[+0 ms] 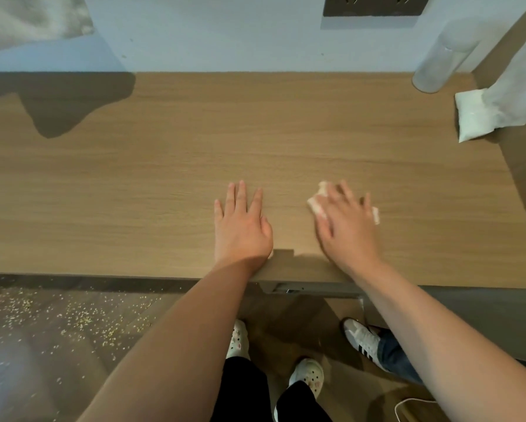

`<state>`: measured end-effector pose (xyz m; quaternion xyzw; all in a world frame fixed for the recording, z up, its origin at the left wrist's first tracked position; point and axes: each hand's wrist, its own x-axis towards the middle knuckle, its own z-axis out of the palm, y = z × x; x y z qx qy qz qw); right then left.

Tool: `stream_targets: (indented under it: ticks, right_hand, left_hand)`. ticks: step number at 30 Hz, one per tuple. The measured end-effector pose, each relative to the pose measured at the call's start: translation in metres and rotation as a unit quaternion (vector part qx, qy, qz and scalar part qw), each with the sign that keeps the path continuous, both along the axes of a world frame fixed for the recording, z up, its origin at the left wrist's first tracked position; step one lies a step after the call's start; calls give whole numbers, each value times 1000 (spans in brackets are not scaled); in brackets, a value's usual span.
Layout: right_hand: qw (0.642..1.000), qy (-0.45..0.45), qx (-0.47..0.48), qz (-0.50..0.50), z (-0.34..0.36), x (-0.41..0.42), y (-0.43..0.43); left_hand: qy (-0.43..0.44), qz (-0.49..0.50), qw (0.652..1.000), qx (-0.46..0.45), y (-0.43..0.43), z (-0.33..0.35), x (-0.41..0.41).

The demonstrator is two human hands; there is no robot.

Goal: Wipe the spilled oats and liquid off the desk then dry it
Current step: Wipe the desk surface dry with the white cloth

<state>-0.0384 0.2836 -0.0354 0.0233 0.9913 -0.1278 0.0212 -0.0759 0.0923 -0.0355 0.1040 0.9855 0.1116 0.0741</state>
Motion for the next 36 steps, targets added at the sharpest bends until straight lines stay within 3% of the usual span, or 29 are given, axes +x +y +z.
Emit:
stream_targets:
  ticks: [2, 3, 7, 9, 10, 12, 14, 15, 16, 18, 20, 21, 23, 26, 28, 30, 32, 36]
  right_hand:
    - [994, 6, 11, -111, 3, -11, 8]
    - [993, -10, 16, -119, 5, -11, 6]
    - [992, -76, 25, 99, 7, 9, -21]
    - [988, -67, 44, 133, 4, 14, -6]
    - [993, -47, 48, 95, 2, 15, 6]
    - [996, -6, 23, -90, 1, 18, 37]
    - [965, 16, -7, -260, 4, 27, 48]
    - [959, 13, -5, -282, 5, 32, 41]
    - [967, 3, 6, -253, 6, 37, 29]
    - [995, -27, 17, -91, 6, 50, 0]
    - [997, -56, 12, 47, 6, 58, -8]
    - [997, -52, 8, 61, 8, 58, 2]
    - [999, -13, -1, -38, 6, 56, 35]
    - [971, 7, 6, -239, 5, 57, 76]
    - [976, -5, 7, -218, 4, 58, 69]
    - [994, -15, 10, -110, 1, 63, 53]
    - [998, -15, 22, -62, 1, 68, 56]
    - [976, -17, 33, -213, 0, 80, 116]
  left_hand:
    - [-3, -5, 1000, -6, -1, 1, -1]
    - [-2, -5, 1000, -7, -1, 0, -1]
    - [5, -1, 1000, -5, -1, -1, 0]
    - [8, -1, 1000, -8, -1, -1, -1]
    - [7, -1, 1000, -11, -1, -2, -1]
    - [7, -2, 1000, -14, -2, -2, -1]
    - [12, 0, 1000, -7, -2, -1, -1]
    - [17, -3, 1000, 0, -2, 0, -1]
    - [23, -14, 1000, 6, -2, 1, 0]
    - [41, -60, 997, 6, -2, 2, 3]
    - [65, -109, 992, -20, -1, 3, 6]
    - [74, -125, 989, -30, 1, 4, 8]
    - [80, -131, 988, -31, 10, 7, 11]
    - [70, -119, 990, -4, 30, 12, 17]
    - [60, -124, 990, 3, 48, 10, 21]
    - [51, -126, 991, 9, 68, 8, 24]
    - [38, -130, 991, 9, 86, 6, 23]
    - [-1, -129, 992, 1, 111, 0, 21]
